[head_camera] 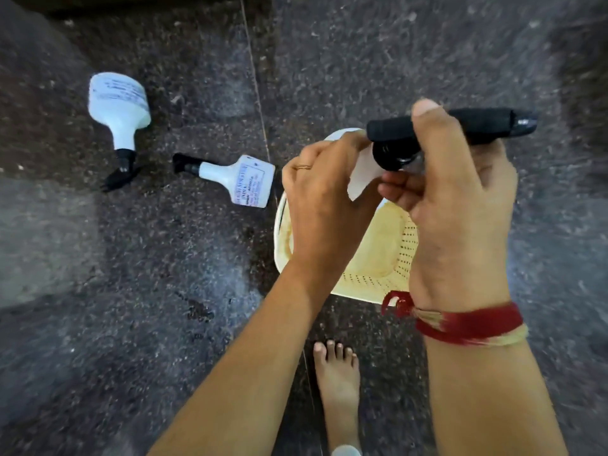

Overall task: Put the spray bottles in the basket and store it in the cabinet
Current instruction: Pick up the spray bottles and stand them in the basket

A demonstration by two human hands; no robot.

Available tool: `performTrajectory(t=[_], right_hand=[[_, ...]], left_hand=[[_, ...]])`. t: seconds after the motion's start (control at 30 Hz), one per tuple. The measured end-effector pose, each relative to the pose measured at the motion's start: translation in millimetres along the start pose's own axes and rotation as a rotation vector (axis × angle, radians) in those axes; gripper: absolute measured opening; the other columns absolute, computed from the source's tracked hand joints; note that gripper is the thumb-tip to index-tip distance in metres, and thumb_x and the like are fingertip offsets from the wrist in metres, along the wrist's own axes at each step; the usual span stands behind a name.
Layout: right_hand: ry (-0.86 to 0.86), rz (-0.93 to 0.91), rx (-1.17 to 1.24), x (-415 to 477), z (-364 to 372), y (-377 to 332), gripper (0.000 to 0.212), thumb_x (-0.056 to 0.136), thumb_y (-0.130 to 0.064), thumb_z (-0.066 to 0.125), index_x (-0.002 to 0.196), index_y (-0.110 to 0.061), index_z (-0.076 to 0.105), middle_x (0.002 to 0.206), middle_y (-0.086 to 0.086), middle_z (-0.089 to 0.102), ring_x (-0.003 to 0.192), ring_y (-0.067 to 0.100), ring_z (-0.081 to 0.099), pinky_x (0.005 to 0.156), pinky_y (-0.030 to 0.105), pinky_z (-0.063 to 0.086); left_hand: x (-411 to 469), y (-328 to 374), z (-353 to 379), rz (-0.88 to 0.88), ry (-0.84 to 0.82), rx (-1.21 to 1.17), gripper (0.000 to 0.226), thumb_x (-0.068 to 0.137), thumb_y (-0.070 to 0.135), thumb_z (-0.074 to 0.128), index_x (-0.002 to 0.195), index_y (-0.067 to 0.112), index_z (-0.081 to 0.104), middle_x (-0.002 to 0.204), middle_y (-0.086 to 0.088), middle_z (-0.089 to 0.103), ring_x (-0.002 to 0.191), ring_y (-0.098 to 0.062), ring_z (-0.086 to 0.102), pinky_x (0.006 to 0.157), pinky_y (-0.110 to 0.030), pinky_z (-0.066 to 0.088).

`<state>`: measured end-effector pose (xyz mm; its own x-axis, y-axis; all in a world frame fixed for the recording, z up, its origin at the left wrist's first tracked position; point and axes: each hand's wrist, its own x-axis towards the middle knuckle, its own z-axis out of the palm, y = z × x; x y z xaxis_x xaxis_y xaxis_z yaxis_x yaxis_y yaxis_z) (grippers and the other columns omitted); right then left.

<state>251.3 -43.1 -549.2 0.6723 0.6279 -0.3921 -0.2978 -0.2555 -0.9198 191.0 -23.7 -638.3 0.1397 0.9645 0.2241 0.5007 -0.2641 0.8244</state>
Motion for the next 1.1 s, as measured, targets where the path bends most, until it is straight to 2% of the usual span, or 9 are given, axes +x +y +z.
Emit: performTrajectory(t=[0.13, 0.27, 0.4, 0.53, 0.63, 0.73, 0.87, 1.0, 1.1], right_hand=[[0.041, 0.114, 0.058, 5.4, -30.6, 4.8, 0.018, 0.073, -0.019, 0.062, 0.087, -0.011, 0.059, 0.076, 0.000, 0.064, 0.076, 0.016, 0.063, 0.063, 0.028, 0.053], [0.054, 0.142, 0.007, 1.2, -49.6, 11.1, 0.027, 0.070, -0.016, 0.061, 0.096, -0.007, 0.060, 0.100, 0.015, 0.067, 0.084, 0.022, 0.064, 0.063, 0.024, 0.055], [0.090, 0.220, -0.022, 13.5, -62.8, 17.9, 0.011, 0.083, -0.002, 0.060, 0.093, -0.006, 0.056, 0.103, 0.012, 0.067, 0.086, 0.024, 0.065, 0.057, 0.022, 0.056], [0.124, 0.297, 0.043, 30.1, -67.6, 26.8, 0.014, 0.085, -0.002, 0.054, 0.075, -0.012, 0.051, 0.070, 0.006, 0.063, 0.063, 0.018, 0.065, 0.053, 0.023, 0.054], [0.135, 0.305, 0.018, 36.7, -62.3, 44.2, 0.015, 0.084, -0.002, 0.055, 0.072, -0.012, 0.052, 0.061, 0.002, 0.061, 0.061, 0.017, 0.064, 0.054, 0.024, 0.055], [0.153, 0.321, 0.012, 45.1, -49.4, 69.0, 0.018, 0.085, -0.002, 0.056, 0.071, -0.013, 0.050, 0.064, 0.002, 0.060, 0.068, 0.020, 0.063, 0.058, 0.026, 0.058], [0.177, 0.393, 0.038, 63.1, -31.4, 100.5, 0.009, 0.086, -0.003, 0.056, 0.082, -0.008, 0.049, 0.074, 0.008, 0.059, 0.076, 0.023, 0.063, 0.066, 0.030, 0.060], [0.199, 0.423, 0.025, 73.3, -18.5, 122.6, 0.008, 0.085, -0.004, 0.058, 0.088, -0.006, 0.051, 0.074, 0.010, 0.058, 0.067, 0.020, 0.063, 0.063, 0.028, 0.059], [0.193, 0.392, -0.005, 73.9, -12.9, 134.8, 0.009, 0.084, -0.004, 0.060, 0.089, -0.006, 0.053, 0.073, 0.011, 0.062, 0.058, 0.014, 0.065, 0.062, 0.028, 0.059]], left_hand=[[-8.8, 3.4, 16.2, 0.052, -0.135, 0.055, 0.030, 0.069, 0.022, 0.065, 0.098, 0.017, 0.064, 0.093, 0.011, 0.066, 0.100, -0.014, 0.054, 0.083, -0.031, 0.030], [-22.7, -10.3, 16.1, 0.016, -0.321, 0.164, 0.058, 0.067, 0.037, 0.073, 0.118, 0.018, 0.054, 0.125, 0.002, 0.056, 0.128, -0.020, 0.042, 0.103, -0.039, 0.029], [-48.2, -38.9, -1.2, -0.216, -0.494, 0.451, 0.086, 0.056, 0.059, 0.075, 0.128, 0.028, 0.040, 0.134, 0.001, 0.040, 0.126, -0.024, 0.037, 0.097, -0.045, 0.033], [-71.9, -65.2, -10.8, -0.240, -0.631, 0.683, 0.073, 0.064, 0.059, 0.072, 0.122, 0.025, 0.043, 0.123, -0.003, 0.043, 0.103, -0.029, 0.055, 0.082, -0.042, 0.043], [-83.3, -73.4, -11.9, -0.248, -0.658, 0.593, 0.047, 0.083, 0.040, 0.065, 0.121, 0.022, 0.043, 0.116, -0.006, 0.044, 0.077, -0.029, 0.062, 0.060, -0.036, 0.046], [-82.3, -77.3, -10.1, -0.284, -0.597, 0.434, 0.029, 0.092, 0.027, 0.055, 0.120, 0.021, 0.050, 0.110, -0.006, 0.046, 0.065, -0.030, 0.059, 0.053, -0.035, 0.045], [-76.8, -82.1, -10.3, -0.281, -0.624, 0.353, 0.026, 0.095, 0.024, 0.050, 0.121, 0.019, 0.052, 0.097, -0.007, 0.051, 0.065, -0.033, 0.059, 0.054, -0.039, 0.049], [-77.4, -83.8, -15.8, -0.263, -0.663, 0.342, 0.028, 0.095, 0.024, 0.049, 0.122, 0.018, 0.051, 0.097, -0.008, 0.055, 0.074, -0.033, 0.060, 0.061, -0.045, 0.052], [-78.3, -84.3, -19.0, -0.216, -0.666, 0.375, 0.026, 0.095, 0.027, 0.050, 0.120, 0.021, 0.052, 0.093, -0.004, 0.056, 0.073, -0.029, 0.060, 0.057, -0.043, 0.052]])
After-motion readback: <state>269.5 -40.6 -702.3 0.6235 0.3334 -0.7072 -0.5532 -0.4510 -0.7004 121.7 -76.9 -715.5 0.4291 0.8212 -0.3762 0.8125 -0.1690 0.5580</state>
